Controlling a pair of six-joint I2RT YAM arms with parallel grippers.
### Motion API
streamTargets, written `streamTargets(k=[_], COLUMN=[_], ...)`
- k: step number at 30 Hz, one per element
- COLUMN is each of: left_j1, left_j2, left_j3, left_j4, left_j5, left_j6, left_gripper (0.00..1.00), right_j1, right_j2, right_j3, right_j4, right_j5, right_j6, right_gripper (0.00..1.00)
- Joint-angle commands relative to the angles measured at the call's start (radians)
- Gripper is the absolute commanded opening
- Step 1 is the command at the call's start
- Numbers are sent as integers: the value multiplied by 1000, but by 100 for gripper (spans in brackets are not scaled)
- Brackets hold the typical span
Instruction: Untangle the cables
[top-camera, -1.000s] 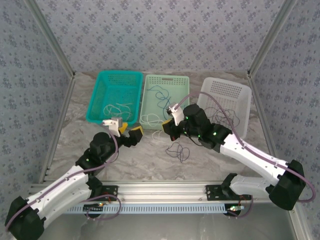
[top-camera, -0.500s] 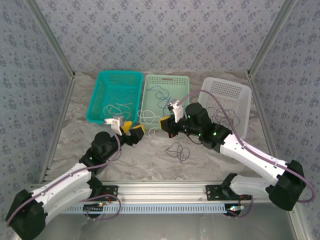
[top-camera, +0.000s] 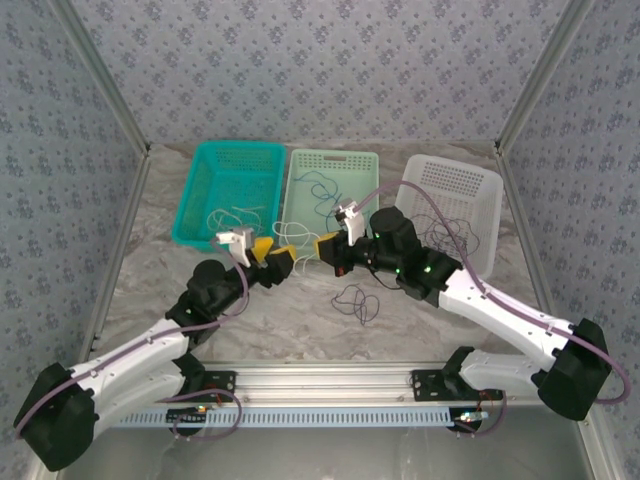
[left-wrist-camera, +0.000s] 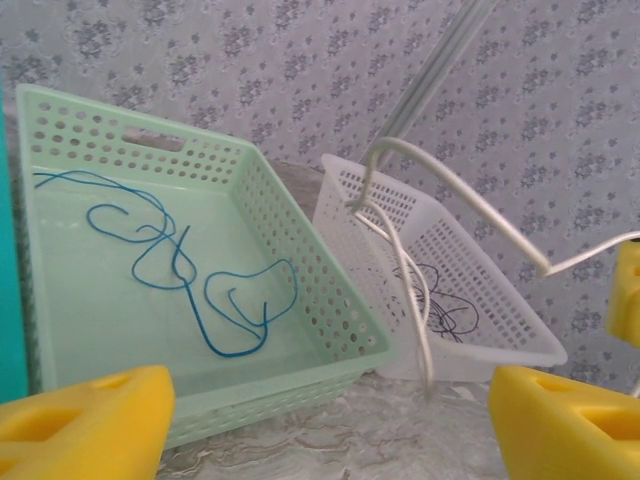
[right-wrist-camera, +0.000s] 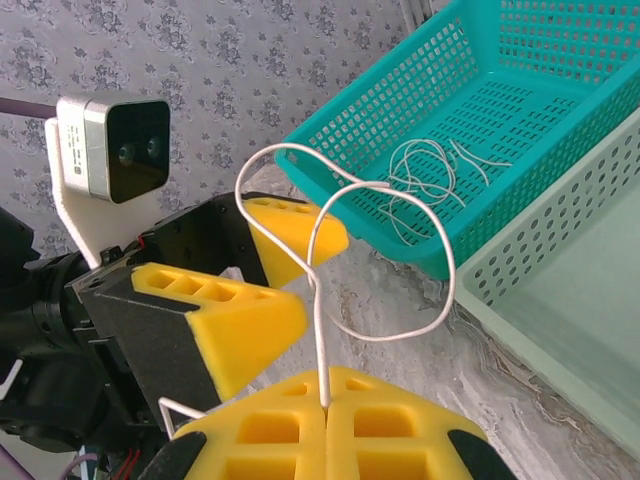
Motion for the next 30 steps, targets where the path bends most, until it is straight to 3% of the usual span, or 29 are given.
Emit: streamTargets(k=[1, 7, 12, 18, 23, 30], left_j1=[-10, -12, -12, -11, -8, 14], left_j2=[18, 68, 88, 63, -29, -193], left_j3=[45, 83, 117, 145, 116, 80], left_j4=[62, 74, 33, -96, -180, -276], left_j5=[22, 30, 1, -69, -192, -247], left_j6=[10, 18, 37, 68, 110, 168], left_gripper=[81, 70, 27, 0, 0, 0], right_j1=[9, 16, 18, 3, -41, -124], right_j2=[12, 14, 0, -58, -114, -149], right_j3=[7, 10, 5, -29, -68, -122], right_j4=[31, 45, 31, 25, 1, -24], right_j5=[-25, -43, -31, 25, 123, 120], right_j6=[16, 23, 24, 33, 81, 165], right_gripper=[0, 0, 0, 0, 0, 0])
